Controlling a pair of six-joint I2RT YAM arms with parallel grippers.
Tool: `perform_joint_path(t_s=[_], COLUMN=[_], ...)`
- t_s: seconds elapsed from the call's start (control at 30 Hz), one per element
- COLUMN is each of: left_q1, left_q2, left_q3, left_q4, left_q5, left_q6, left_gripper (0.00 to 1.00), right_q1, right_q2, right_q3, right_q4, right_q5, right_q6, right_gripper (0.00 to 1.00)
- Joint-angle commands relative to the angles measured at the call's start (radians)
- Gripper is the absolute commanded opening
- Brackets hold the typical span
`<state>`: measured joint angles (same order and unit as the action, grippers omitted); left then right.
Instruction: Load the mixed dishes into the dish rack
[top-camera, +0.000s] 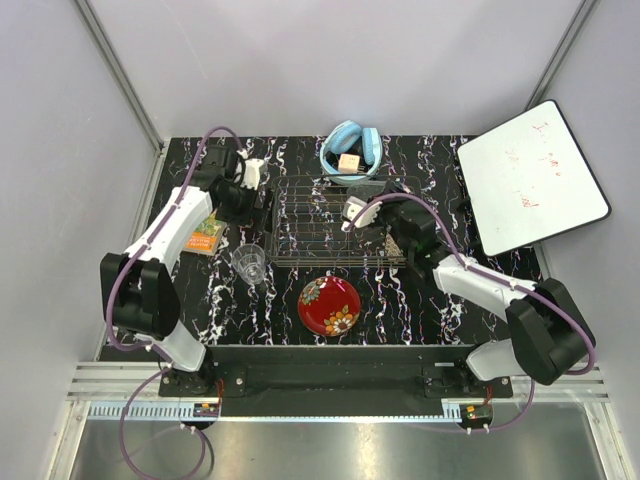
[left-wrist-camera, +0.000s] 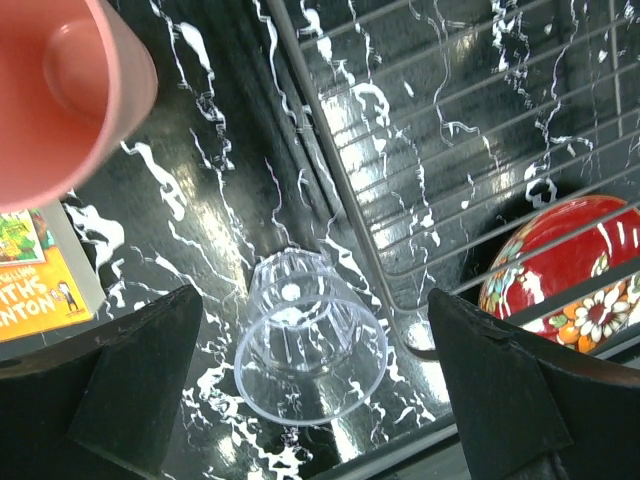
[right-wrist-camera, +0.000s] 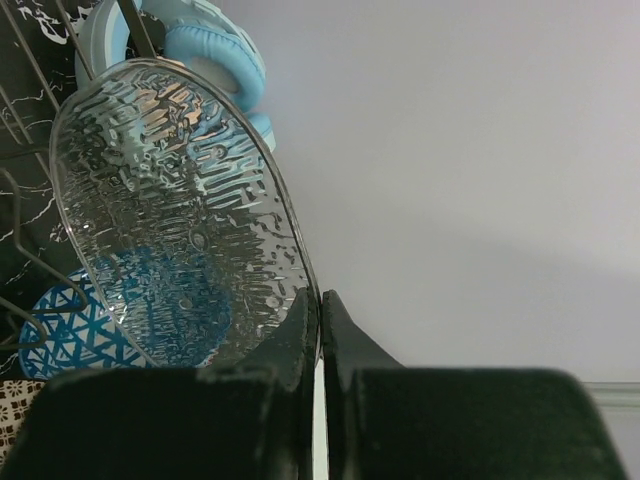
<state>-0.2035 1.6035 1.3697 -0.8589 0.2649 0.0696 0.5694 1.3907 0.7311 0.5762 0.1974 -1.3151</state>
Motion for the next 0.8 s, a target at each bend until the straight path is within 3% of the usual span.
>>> perform_joint_path(t_s=[0.0,0.7,0.77], left_q1=[0.000,-0.106,-0.106], left_q2=[0.045,0.145,0.138], left_q3=[0.074,0.166,0.163], left_q4=[0.024,0.021,0.021], left_q5=[0.025,-0.006,-0.009], left_q6=[-0.007,0.035,0.038], left_gripper=[0.99,0.99,0.99], right_q1=[0.018,0.015,0.015], right_q2=[-0.002,0.156,0.160], right_q3=[-0.010,0.005,0.001], right_q4=[0.011,0.080,0.125], right_q5=[0.016,0.026,0.059], right_q6=[0.017,0.135,0.155], right_gripper=[0.00,0.00,0.08])
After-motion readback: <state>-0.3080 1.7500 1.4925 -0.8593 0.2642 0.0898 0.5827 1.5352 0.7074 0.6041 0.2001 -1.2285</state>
